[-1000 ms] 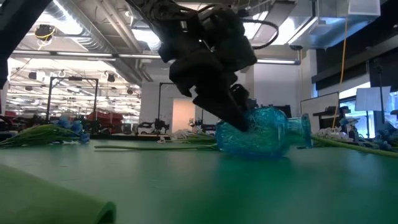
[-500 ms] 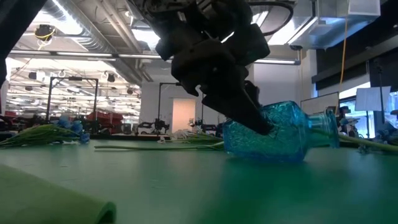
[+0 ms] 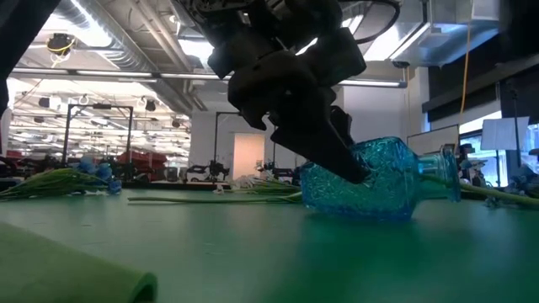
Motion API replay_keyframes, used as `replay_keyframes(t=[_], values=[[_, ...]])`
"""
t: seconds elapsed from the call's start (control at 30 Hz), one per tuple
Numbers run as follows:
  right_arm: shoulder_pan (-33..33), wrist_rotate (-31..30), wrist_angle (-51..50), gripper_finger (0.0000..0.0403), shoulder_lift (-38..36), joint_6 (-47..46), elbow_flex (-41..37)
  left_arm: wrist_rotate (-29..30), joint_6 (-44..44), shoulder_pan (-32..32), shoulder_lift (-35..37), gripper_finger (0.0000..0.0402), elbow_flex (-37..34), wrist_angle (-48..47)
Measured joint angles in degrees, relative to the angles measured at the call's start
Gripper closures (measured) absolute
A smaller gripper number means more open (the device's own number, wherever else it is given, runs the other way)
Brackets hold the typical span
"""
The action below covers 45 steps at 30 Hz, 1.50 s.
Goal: Sort flowers into vase by color
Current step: Adjust the blue vase
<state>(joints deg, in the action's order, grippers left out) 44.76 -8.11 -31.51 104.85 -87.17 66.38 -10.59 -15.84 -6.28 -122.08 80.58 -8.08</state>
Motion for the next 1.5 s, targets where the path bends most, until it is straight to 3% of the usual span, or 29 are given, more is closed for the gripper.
replay_keyframes(t=[0.27, 0.47, 0.63, 0.8, 0.97, 1.13, 1.3, 1.5], values=[[-4.39, 0.82, -4.38, 0.0262, 3.02, -4.17, 0.28, -0.70, -0.08, -0.09, 0.02, 0.0106, 0.00, -0.93], [-8.45, 1.24, -12.50, 0.0388, 2.59, 4.68, 2.79, -2.17, 3.29, -0.09, 0.23, 0.0106, -0.15, -0.35], [-11.98, 1.54, -28.76, 0.0383, 2.54, 15.70, 12.39, -2.63, 4.95, 0.08, 0.93, 0.0106, -0.28, -0.36], [-16.35, 1.48, -34.56, 0.0396, 2.46, 28.14, 19.79, -4.46, 10.21, 1.47, 1.79, 0.0106, -0.57, 2.63], [-19.25, 4.29, -41.32, 0.0359, 2.34, 31.70, 23.72, -3.63, 12.74, 1.62, 3.99, 0.0106, -1.26, 8.00], [-20.03, 3.68, -52.46, 0.0275, 2.28, 35.94, 31.04, -3.32, 19.16, 1.09, 5.38, 0.0106, -6.14, 21.15], [-19.98, -0.19, -59.99, 0.0172, 2.28, 38.64, 39.76, -2.47, 24.05, 0.74, 5.55, 0.0106, -10.39, 32.15], [-20.20, -6.76, -56.27, 0.0090, -2.05, 37.26, 45.52, 2.54, 27.82, -0.24, 6.08, 0.0109, -13.83, 43.69]])
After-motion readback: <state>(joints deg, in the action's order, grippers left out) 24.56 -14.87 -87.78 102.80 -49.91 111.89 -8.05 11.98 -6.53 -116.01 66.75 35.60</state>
